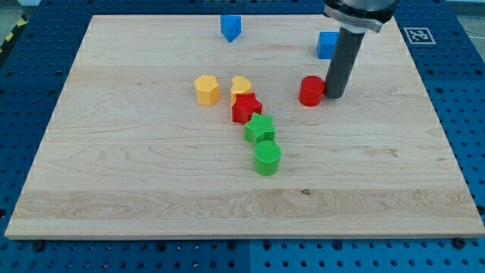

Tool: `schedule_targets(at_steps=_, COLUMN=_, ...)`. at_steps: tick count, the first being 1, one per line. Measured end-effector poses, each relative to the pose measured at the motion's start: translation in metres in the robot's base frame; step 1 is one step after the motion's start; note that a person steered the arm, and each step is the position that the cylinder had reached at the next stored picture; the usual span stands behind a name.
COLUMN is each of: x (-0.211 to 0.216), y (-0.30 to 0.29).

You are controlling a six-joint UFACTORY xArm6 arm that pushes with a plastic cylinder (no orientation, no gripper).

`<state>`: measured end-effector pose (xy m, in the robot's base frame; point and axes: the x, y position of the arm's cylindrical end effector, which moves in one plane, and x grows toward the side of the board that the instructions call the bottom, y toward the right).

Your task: Move the red circle right to the yellow heart

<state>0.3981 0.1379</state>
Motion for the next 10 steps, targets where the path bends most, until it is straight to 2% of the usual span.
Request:
schedule_targets(at_steps=2, x=0.000, y=-0.023)
schedule_targets(at_steps=5, x=0.013, y=-0.027)
schedule_targets(at_steps=6, x=0.008, y=0.013)
schedule_targets(at_steps=9, x=0.001, y=-0.029)
schedule_targets(at_steps=10, x=0.001, y=-0.060)
